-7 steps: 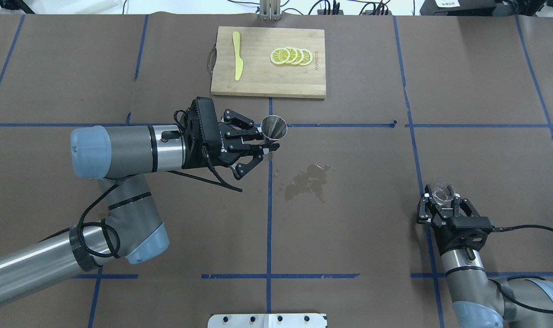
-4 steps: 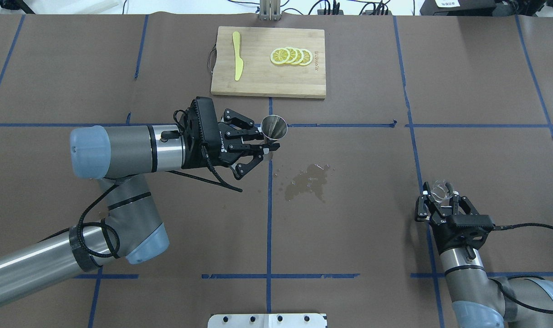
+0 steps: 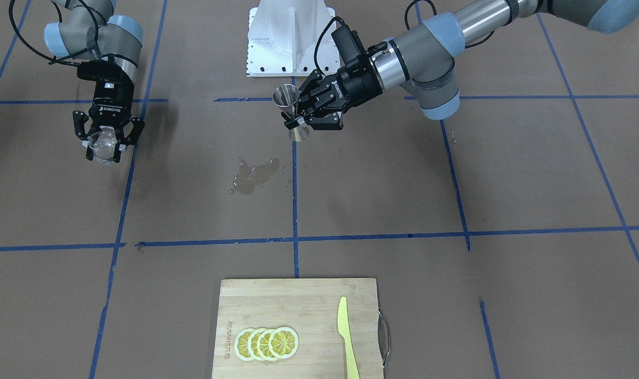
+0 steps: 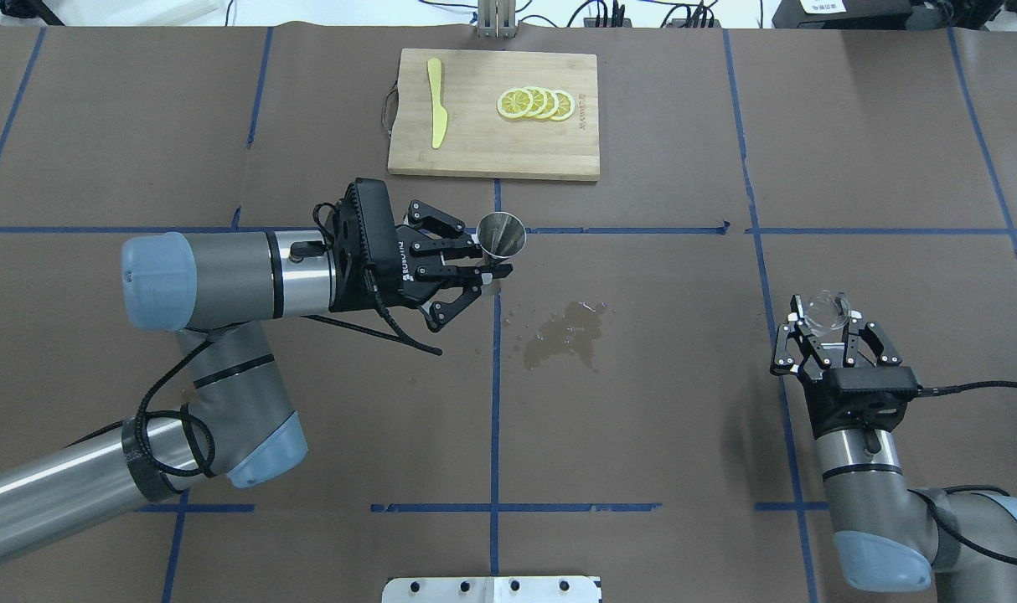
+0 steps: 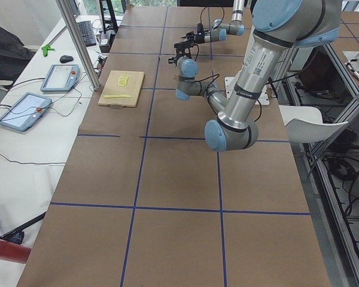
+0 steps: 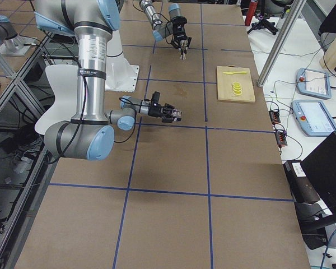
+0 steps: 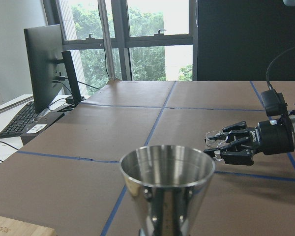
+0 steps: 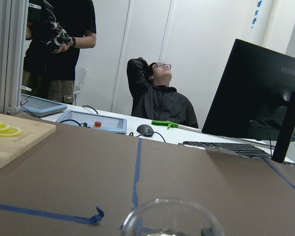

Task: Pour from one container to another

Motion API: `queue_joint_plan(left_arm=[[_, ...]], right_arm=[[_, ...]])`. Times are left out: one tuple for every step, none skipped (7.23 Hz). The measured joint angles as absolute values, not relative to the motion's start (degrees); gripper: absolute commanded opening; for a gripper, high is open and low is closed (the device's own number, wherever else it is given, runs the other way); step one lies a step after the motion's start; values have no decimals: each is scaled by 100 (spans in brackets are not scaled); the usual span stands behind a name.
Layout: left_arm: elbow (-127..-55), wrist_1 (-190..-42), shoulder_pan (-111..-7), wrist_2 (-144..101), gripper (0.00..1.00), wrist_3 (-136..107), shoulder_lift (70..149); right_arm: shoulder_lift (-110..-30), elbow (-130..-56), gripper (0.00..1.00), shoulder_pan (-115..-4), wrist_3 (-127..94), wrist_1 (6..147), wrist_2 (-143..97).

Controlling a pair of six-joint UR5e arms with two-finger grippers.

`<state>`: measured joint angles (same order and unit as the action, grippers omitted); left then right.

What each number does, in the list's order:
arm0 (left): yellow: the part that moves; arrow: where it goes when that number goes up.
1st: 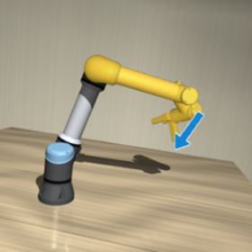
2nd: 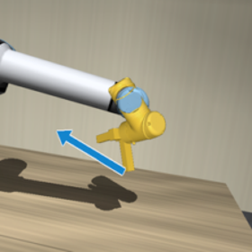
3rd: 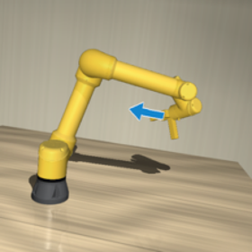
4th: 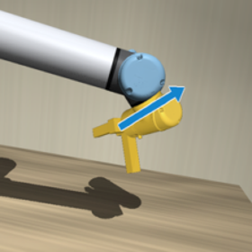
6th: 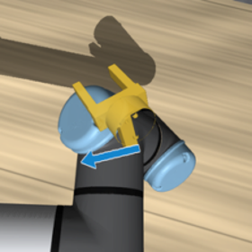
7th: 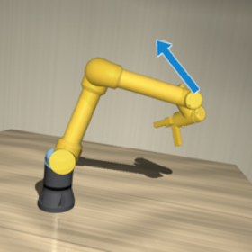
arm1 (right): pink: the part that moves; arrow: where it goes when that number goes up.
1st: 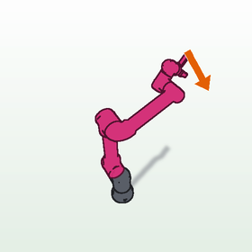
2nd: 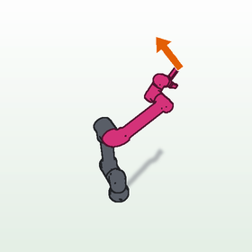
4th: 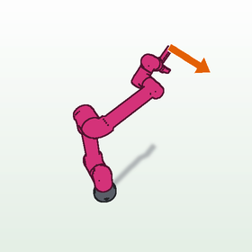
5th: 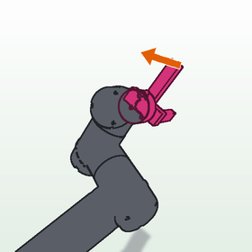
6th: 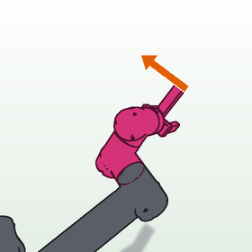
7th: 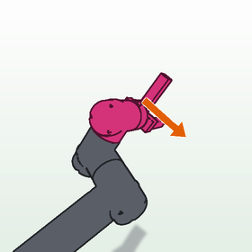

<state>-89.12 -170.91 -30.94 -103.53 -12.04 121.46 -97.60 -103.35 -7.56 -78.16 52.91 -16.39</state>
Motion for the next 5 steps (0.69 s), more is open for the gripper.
queue_joint_plan(left_arm=[[-8939, -17098, -3094, -10354, 0, -1204, 12114], [-8947, -17102, -3094, -10354, 0, -1202, 12098], [-8947, -17101, -3094, -10349, 0, -1189, 12093], [-8948, -17093, -3094, -10342, 0, -1036, 12093], [-8948, -17070, -3094, -10351, 0, -699, 12093]], right_arm=[[-9716, -10487, 0, -860, -7514, 5289, -1741], [-9552, -10572, 0, -918, -7246, 5289, -1810], [-9342, -10607, 0, -959, -7049, 5293, -1839], [-9215, -10648, 0, -978, -6830, 5294, -1893], [-9138, -10743, 0, -985, -6426, 5300, -1996]])
